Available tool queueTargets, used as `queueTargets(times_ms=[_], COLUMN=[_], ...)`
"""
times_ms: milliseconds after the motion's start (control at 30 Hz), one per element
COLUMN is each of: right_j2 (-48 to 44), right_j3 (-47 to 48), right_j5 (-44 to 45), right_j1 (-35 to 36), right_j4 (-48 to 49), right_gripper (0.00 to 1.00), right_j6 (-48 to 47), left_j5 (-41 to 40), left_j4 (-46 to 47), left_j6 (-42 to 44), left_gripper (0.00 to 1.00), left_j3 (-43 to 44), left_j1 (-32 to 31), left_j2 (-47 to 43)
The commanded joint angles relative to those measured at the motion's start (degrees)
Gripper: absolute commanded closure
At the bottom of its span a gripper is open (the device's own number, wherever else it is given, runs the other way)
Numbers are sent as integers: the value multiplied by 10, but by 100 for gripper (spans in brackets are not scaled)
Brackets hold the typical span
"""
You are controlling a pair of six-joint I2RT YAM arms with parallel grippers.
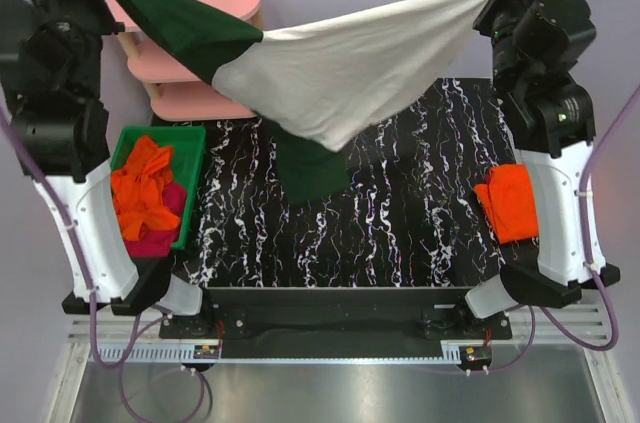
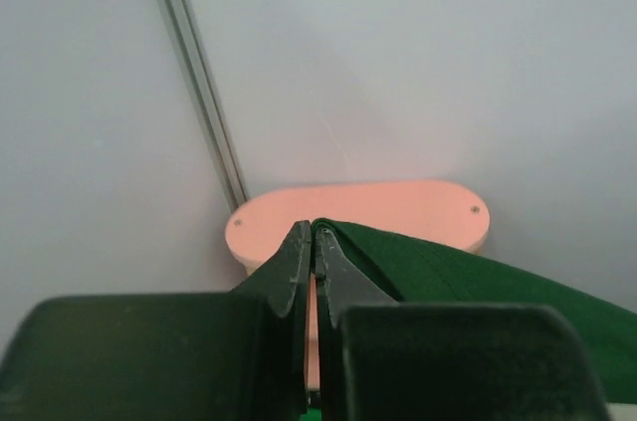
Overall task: Fold and stack the t-shirts
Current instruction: Flatten out the tshirt
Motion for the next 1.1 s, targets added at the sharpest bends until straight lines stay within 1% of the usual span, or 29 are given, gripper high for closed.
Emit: queueTargets(times_ms=[0,67,100,133,167,200,233,267,300,400,467,533,567,600,700,767,933,1033,1067], right_j2=[-32,-47,-65,-77,-90,-121,-136,-153,-187,-244,-262,-275,-276,-272,-260,-251,-215,-194,-181], right_j3=[-8,-26,-52,-68,-87,-125,-147,-167,-205,-261,-269,-261,-241,-229,-183,-157,-129,-131,-135], right_j5=[-10,-10,-10,-10,-9,-9,-8,-6,2,10,14,14,13,8,-4,-4,-4,0,4], right_j1=[-4,-4,-4,-3,-3,-2,-2,-1,-1,0,2,3,3,3,2,3,8,9,10], right_j4=[30,26,26,26,25,26,26,26,27,27,17,5,-2,-8,-18,-19,-17,-10,-8], right_gripper=[100,100,100,100,100,100,100,100,100,100,100,100,100,100,100,100,100,100,100], right_j6=[-6,-2,0,1,1,0,-4,-7,-6,-29,-30,-26,-23,-17,-12,-12,-12,-12,-12], left_j5=[-33,-30,-29,-28,-24,-19,-16,-12,-11,-11,-11,-11,-11,-10,-3,2,1,1,3], left_j4=[96,95,93,92,92,91,90,88,81,47,27,4,-2,-18,-33,-33,-34,-32,-31], left_j6=[14,6,-4,-8,-13,-21,-24,-28,-34,-35,-35,-38,-39,-45,-56,-58,-61,-62,-62], left_gripper=[100,100,100,100,100,100,100,100,100,100,100,100,100,100,100,100,100,100,100], left_j3=[0,-32,-49,-92,-116,-143,-191,-212,-226,-256,-247,-205,-186,-144,-87,-73,-51,-64,-82], left_j1=[0,0,0,0,0,0,0,0,0,0,0,0,0,0,0,0,0,0,0], left_j2=[-48,-74,-90,-123,-146,-166,-187,-225,-239,-288,-306,-308,-306,-297,-280,-274,-245,-225,-220])
